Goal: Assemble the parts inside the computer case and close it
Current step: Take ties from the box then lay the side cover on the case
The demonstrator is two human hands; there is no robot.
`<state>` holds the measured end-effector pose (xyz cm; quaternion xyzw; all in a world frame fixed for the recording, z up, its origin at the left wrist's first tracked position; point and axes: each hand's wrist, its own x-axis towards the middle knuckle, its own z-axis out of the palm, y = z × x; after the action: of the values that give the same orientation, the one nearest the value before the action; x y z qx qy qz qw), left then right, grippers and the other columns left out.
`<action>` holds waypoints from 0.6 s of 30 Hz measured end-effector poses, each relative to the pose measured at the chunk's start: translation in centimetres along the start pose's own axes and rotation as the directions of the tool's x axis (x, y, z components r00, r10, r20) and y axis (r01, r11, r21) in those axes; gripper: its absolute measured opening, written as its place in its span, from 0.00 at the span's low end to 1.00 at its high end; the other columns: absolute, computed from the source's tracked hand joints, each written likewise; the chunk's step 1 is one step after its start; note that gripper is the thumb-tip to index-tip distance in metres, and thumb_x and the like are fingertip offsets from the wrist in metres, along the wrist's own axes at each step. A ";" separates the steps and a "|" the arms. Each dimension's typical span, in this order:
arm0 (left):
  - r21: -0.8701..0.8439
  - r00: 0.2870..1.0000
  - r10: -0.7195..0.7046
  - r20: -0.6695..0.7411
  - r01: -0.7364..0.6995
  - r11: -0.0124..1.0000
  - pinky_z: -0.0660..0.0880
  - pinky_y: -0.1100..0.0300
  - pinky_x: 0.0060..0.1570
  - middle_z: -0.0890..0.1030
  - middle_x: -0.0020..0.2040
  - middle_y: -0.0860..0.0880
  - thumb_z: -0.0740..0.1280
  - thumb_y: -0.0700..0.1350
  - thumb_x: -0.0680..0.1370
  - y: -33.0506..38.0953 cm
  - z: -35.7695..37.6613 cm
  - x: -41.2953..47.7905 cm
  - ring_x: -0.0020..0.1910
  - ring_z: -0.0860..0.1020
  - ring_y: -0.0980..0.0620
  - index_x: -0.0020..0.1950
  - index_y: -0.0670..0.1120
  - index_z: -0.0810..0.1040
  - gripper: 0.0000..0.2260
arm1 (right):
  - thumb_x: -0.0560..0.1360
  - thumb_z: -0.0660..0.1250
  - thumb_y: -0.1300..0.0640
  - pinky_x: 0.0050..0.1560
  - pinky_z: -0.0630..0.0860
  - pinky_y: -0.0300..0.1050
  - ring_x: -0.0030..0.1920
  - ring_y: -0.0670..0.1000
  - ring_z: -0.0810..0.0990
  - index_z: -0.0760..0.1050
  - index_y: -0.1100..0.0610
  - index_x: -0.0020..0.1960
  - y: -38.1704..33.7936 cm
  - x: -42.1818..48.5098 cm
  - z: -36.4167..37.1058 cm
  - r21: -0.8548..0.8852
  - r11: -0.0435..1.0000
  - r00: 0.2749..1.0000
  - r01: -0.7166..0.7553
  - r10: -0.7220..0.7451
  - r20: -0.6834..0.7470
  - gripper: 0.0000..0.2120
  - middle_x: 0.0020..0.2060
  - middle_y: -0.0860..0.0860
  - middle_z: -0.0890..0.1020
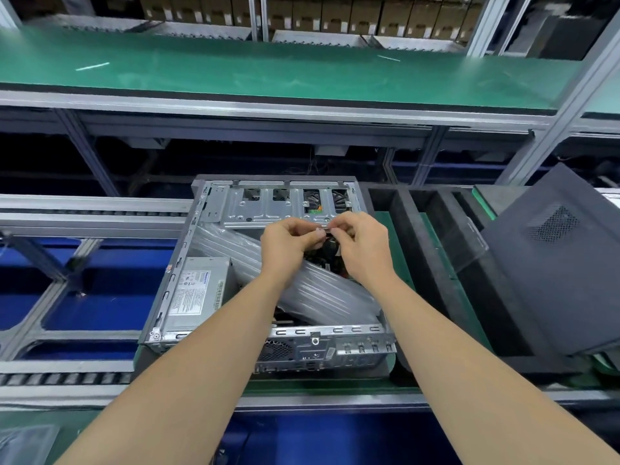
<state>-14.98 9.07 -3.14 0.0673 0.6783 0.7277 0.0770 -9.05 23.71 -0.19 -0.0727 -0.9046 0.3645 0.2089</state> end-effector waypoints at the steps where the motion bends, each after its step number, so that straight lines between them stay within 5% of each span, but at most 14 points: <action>1: 0.004 1.000 0.001 -0.003 -0.001 1.000 0.83 0.50 0.51 0.87 0.42 0.44 0.79 0.38 0.72 0.0 0.0 0.0 0.44 0.87 0.45 0.47 0.44 0.86 0.06 | 0.79 0.71 0.62 0.45 0.67 0.24 0.44 0.39 0.76 0.85 0.54 0.50 0.0 0.0 0.0 -0.001 1.000 1.000 0.003 -0.003 -0.003 0.06 0.45 0.48 0.82; 18: 0.108 0.995 0.100 0.009 -0.100 0.989 0.82 0.59 0.43 0.86 0.39 0.46 0.79 0.38 0.71 -0.3 0.5 0.1 0.39 0.85 0.46 0.44 0.46 0.87 0.05 | 0.79 0.72 0.62 0.47 0.66 0.23 0.43 0.39 0.75 0.86 0.54 0.50 -0.1 -0.1 0.0 -0.033 0.998 0.999 0.044 -0.045 -0.020 0.06 0.45 0.47 0.81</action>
<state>-14.98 9.61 -3.39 0.1066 0.7124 0.6926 0.0380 -8.99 23.66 -0.16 -0.0598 -0.9096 0.3442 0.2251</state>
